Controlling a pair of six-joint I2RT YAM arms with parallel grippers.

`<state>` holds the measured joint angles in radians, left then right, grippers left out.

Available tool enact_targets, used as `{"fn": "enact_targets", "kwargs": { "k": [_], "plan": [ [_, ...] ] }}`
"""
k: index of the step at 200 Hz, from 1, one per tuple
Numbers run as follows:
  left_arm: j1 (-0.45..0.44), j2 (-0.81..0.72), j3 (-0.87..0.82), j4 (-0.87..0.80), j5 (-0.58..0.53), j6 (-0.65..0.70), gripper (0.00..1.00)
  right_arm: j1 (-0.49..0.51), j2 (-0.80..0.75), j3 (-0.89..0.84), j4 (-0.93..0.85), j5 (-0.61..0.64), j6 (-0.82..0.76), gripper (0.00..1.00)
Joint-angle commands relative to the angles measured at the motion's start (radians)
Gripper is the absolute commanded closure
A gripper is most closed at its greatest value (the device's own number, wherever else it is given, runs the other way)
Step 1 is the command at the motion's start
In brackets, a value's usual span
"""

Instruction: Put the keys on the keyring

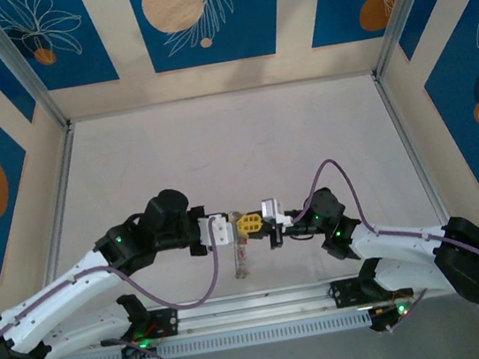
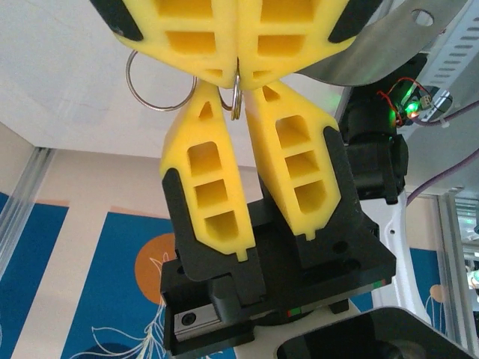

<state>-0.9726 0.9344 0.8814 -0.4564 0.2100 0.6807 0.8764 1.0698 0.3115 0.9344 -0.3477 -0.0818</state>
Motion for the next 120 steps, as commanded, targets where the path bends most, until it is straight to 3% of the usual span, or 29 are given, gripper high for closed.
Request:
{"fn": "enact_targets", "kwargs": {
  "k": [1, 16, 30, 49, 120],
  "plan": [
    [0.006, -0.024, -0.035, 0.070, 0.041, -0.030, 0.89, -0.002, -0.013, -0.008, 0.111, -0.006, 0.018, 1.00],
    [0.008, -0.040, -0.043, 0.076, 0.034, -0.042, 1.00, -0.003, -0.013, -0.004, 0.087, -0.007, 0.009, 1.00],
    [0.007, -0.045, -0.027, 0.050, 0.014, -0.041, 1.00, -0.001, -0.020, 0.006, 0.018, -0.021, -0.029, 1.00],
    [0.008, -0.025, 0.023, -0.036, -0.040, 0.001, 1.00, 0.001, -0.030, 0.002, -0.090, -0.022, -0.096, 0.88],
    [-0.043, 0.243, 0.299, -0.407, -0.169, 0.078, 1.00, 0.021, -0.057, 0.046, -0.370, 0.061, -0.208, 0.76]
  ]
}}
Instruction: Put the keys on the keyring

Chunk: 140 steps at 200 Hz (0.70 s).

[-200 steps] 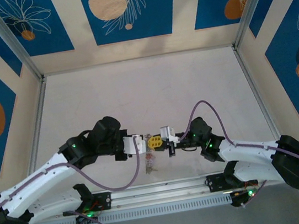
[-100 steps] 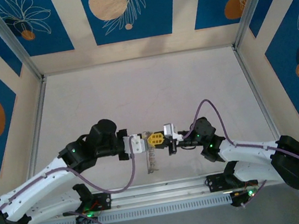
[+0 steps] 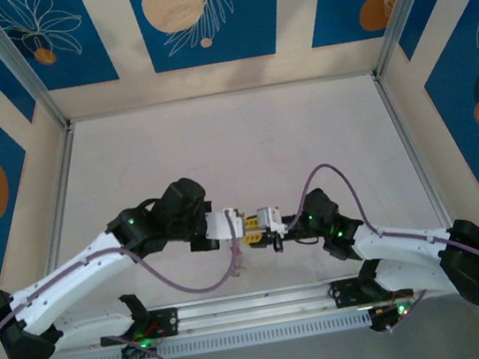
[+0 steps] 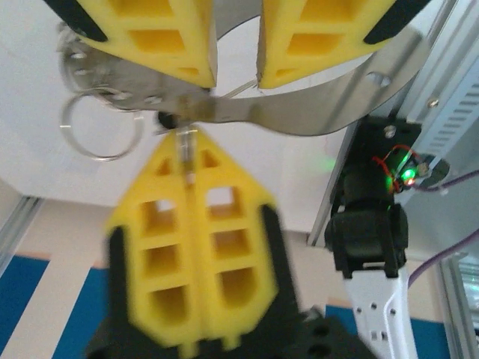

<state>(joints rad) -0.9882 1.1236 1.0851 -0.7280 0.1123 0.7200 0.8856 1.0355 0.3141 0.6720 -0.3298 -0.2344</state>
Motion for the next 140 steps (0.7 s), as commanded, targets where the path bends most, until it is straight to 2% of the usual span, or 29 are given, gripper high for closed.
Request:
{"fn": "enact_targets", "kwargs": {
  "k": [1, 33, 72, 119, 140],
  "plan": [
    [-0.029, 0.056, 0.099, -0.138, -0.073, 0.039, 1.00, 0.014, -0.023, 0.044, -0.107, 0.044, -0.055, 0.76],
    [-0.055, 0.139, 0.169, -0.218, -0.100, 0.052, 1.00, 0.017, -0.023, 0.039, -0.068, 0.072, -0.032, 0.75],
    [-0.058, 0.172, 0.212, -0.247, -0.075, 0.062, 1.00, 0.017, -0.021, 0.008, -0.002, 0.128, -0.014, 0.72],
    [-0.058, 0.176, 0.222, -0.257, -0.057, 0.067, 1.00, 0.013, -0.012, 0.002, 0.026, 0.136, -0.006, 0.72],
    [-0.058, 0.178, 0.210, -0.253, -0.032, 0.063, 1.00, 0.010, -0.028, 0.002, 0.032, 0.101, -0.004, 0.72]
  ]
}}
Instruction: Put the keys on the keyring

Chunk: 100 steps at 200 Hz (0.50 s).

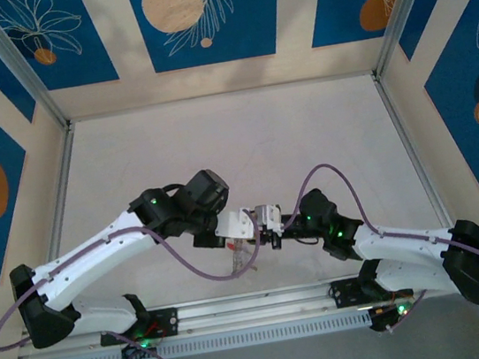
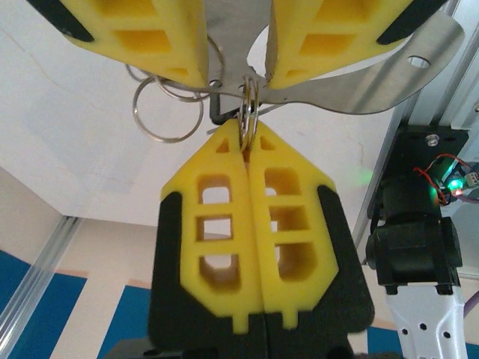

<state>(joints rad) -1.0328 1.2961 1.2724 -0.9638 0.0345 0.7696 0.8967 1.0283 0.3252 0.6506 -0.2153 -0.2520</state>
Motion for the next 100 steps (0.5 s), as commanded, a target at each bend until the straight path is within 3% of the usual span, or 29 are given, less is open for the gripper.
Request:
{"fn": "enact_targets", "kwargs": {
  "k": [1, 52, 76, 92, 100],
  "plan": [
    [-0.013, 0.006, 0.023, -0.017, 0.047, 0.013, 1.00, -0.001, -0.021, -0.008, 0.053, -0.015, 0.014, 0.72],
    [-0.013, 0.009, 0.029, -0.002, 0.060, -0.015, 1.00, 0.011, 0.039, 0.009, 0.079, -0.059, 0.037, 0.74],
    [-0.013, 0.001, 0.035, -0.013, 0.053, -0.027, 1.00, 0.013, 0.063, 0.010, 0.095, -0.054, 0.048, 0.94],
    [-0.013, -0.020, 0.021, -0.001, 0.046, -0.024, 1.00, 0.013, 0.062, 0.014, 0.084, -0.047, 0.051, 0.94],
    [-0.013, -0.031, 0.017, 0.003, 0.041, -0.025, 1.00, 0.014, 0.060, 0.013, 0.081, -0.038, 0.054, 0.88]
  ]
}}
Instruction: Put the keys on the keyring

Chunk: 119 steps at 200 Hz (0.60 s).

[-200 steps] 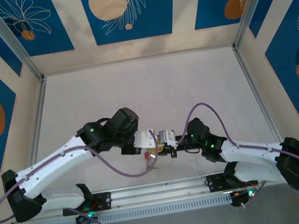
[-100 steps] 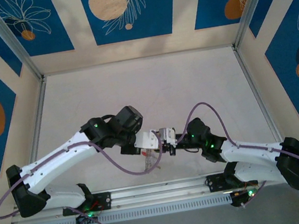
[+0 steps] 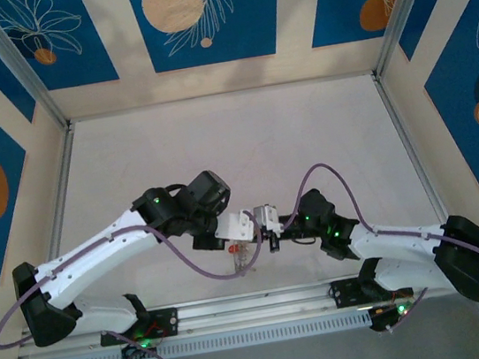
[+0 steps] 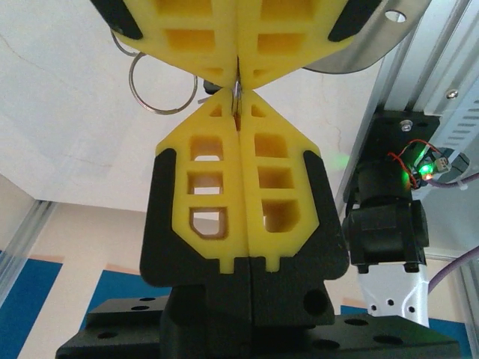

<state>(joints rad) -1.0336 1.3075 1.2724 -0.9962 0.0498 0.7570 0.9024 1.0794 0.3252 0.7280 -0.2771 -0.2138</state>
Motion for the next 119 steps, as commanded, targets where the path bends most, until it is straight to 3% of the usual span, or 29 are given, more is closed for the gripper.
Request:
{"fn": "enact_targets", "kwargs": {
  "k": [1, 13, 72, 119],
  "plan": [
    [-0.013, -0.043, 0.016, 0.036, 0.026, -0.014, 1.00, 0.008, 0.009, 0.013, 0.002, 0.024, 0.016, 0.86],
    [-0.013, -0.059, 0.009, 0.045, 0.027, -0.019, 1.00, 0.009, 0.010, 0.015, -0.003, 0.024, 0.016, 0.80],
    [-0.013, -0.054, -0.003, 0.052, 0.097, -0.021, 1.00, 0.010, 0.021, 0.029, 0.016, 0.011, 0.024, 0.83],
    [-0.013, -0.027, 0.009, 0.036, 0.080, -0.015, 1.00, 0.010, -0.009, 0.008, 0.033, 0.019, 0.011, 0.76]
  ]
}}
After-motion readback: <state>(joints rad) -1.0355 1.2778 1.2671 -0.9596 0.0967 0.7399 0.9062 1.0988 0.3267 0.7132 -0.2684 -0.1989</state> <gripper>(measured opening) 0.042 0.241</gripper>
